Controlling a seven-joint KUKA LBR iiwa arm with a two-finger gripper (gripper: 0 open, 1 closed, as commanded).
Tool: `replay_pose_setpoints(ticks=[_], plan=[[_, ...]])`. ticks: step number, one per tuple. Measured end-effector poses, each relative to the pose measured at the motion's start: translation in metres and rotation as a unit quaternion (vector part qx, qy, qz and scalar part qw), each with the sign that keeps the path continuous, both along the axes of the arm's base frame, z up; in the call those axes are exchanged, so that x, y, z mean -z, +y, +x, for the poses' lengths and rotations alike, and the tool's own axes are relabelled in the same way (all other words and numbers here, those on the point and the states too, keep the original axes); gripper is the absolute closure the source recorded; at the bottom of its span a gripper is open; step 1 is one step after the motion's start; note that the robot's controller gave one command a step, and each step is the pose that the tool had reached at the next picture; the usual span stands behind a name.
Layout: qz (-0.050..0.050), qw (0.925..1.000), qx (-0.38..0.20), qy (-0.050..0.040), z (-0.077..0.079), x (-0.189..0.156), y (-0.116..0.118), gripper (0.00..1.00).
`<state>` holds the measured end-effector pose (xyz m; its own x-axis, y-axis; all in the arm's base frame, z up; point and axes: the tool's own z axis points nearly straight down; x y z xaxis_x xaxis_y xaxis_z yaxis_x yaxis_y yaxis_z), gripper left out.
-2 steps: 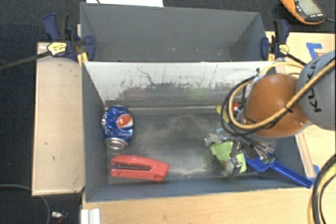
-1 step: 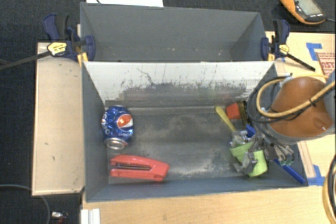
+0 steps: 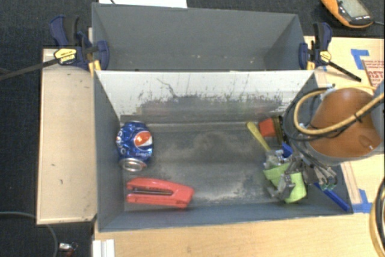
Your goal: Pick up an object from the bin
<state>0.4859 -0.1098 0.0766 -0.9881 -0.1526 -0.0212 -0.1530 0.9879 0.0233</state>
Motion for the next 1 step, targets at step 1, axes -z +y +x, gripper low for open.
replay_pose_setpoints(ticks=[1], plan=[[0.001,1.0,0.0,0.0,-0.0001,-0.0009,0.0019,1.0]])
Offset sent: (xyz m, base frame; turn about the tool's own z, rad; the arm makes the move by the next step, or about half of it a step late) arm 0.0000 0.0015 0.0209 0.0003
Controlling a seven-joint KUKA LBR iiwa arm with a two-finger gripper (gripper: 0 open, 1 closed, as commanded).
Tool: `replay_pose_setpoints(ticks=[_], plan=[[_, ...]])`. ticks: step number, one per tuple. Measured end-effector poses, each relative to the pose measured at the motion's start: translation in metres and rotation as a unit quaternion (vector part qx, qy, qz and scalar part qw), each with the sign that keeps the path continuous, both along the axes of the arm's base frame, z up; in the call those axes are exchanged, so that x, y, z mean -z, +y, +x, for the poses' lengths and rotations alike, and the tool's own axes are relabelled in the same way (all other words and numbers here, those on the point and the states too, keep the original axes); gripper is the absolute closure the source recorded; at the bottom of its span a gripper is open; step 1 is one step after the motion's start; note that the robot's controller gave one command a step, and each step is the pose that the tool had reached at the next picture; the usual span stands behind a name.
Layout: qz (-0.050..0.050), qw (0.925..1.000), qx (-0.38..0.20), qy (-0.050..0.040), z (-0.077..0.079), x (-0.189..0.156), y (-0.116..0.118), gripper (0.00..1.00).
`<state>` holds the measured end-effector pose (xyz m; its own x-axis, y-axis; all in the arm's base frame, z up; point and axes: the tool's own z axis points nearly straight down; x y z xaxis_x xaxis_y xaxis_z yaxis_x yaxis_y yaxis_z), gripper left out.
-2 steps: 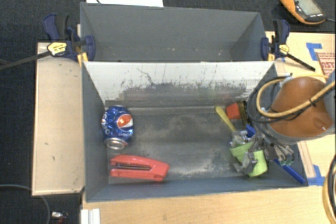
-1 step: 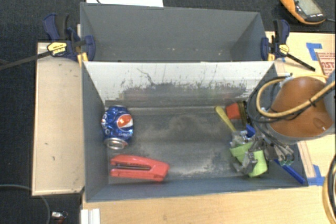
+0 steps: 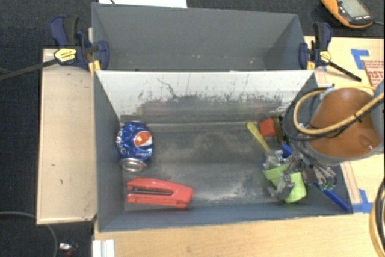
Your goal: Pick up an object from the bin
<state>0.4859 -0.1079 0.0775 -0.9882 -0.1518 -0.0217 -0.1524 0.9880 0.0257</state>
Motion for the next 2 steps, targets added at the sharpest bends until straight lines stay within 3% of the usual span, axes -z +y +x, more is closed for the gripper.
replay_pose_setpoints(ticks=[2], plan=[[0.0,1.0,0.003,0.0029,-0.002,-0.043,0.0,1.0]])
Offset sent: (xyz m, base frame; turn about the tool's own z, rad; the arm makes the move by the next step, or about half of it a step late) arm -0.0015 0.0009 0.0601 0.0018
